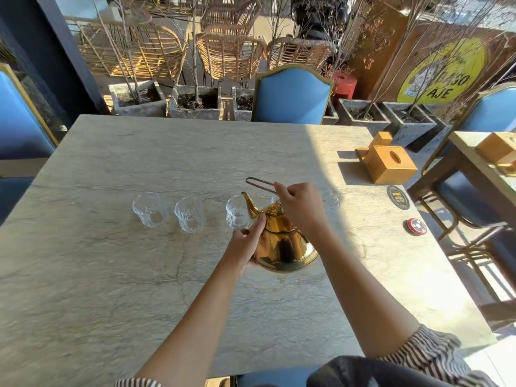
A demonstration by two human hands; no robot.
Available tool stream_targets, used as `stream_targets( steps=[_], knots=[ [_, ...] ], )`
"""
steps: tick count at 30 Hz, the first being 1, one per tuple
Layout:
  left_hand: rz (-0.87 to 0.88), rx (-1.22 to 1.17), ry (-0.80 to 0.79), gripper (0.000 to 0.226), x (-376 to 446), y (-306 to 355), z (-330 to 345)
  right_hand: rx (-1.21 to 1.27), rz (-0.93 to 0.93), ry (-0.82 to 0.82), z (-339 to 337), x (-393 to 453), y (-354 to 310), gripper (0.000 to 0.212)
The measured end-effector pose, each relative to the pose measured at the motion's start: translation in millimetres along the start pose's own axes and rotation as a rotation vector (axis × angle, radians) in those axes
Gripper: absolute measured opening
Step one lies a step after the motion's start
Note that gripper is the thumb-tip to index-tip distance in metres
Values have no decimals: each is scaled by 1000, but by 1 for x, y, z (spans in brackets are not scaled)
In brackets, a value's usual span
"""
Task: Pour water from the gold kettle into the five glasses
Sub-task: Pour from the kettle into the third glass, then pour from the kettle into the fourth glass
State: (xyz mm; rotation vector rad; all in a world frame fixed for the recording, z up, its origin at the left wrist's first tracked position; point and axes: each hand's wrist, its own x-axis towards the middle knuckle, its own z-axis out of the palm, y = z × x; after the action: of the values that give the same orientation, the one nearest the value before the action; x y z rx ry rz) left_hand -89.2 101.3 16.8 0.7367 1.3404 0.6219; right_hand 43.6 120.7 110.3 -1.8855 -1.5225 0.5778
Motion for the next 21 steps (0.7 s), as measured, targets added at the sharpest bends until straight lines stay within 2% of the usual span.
stream_targets(
  steps=[6, 14, 21],
  knots=[
    [41, 59, 40, 132, -1, 2, -7, 22, -76, -1, -6, -1, -10, 59],
    [48, 58, 116, 130, -11, 4, -30, 57, -169, -71, -3, -5, -40, 60],
    [32, 45, 180, 132, -22, 4, -54, 79, -155, -170, 14, -4, -69, 54]
  ],
)
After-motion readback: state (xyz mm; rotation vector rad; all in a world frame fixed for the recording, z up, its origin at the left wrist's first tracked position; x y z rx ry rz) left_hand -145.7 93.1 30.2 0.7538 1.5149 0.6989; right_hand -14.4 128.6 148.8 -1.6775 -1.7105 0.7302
